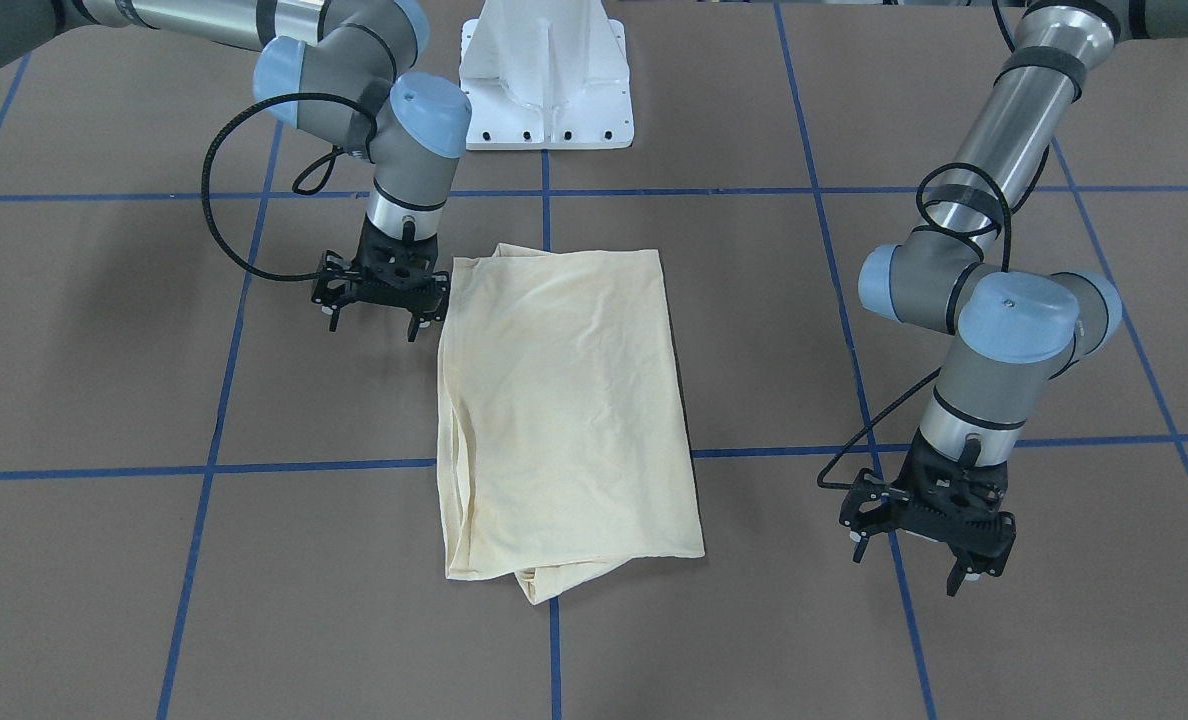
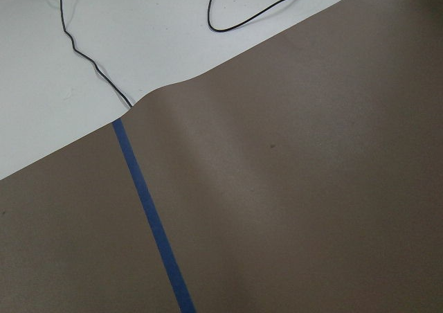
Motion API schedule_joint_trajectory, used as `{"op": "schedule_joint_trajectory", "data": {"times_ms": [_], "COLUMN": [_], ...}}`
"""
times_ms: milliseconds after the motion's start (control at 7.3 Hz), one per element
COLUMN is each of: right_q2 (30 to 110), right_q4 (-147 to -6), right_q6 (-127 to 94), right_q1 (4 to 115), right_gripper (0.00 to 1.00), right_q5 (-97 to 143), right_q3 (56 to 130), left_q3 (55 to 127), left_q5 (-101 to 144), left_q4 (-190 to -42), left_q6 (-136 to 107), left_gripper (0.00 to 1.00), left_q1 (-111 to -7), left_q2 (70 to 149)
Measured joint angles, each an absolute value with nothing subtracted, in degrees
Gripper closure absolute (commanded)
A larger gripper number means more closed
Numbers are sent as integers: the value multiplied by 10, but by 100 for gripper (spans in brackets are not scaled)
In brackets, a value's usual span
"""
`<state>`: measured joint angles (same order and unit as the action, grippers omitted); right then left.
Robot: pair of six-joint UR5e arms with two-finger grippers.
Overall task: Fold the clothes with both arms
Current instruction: 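Move both grippers to the shirt's edge nearest the robot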
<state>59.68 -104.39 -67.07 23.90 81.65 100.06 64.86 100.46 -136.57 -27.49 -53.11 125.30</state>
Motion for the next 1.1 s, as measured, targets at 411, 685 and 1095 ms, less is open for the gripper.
{"op": "schedule_joint_trajectory", "data": {"times_ms": [411,685,1095], "right_q2": [611,602,587], "right_q4": [-991,-881,-828], "right_q6": [-686,-698,-734], "right_q1": [246,269,283], "right_gripper": [0,0,0], "right_q5": [819,838,851], "right_q3": [1029,1004,994], "left_q3": [661,695,845], "left_q5": [1005,1010,1069], "left_q4": [-1366,-1360,-1335], "left_q6": [-276,-306,-442], "left_gripper": [0,0,0], "left_q1": [-530,-528,-506], "left_q2": [1249,1236,1158]}}
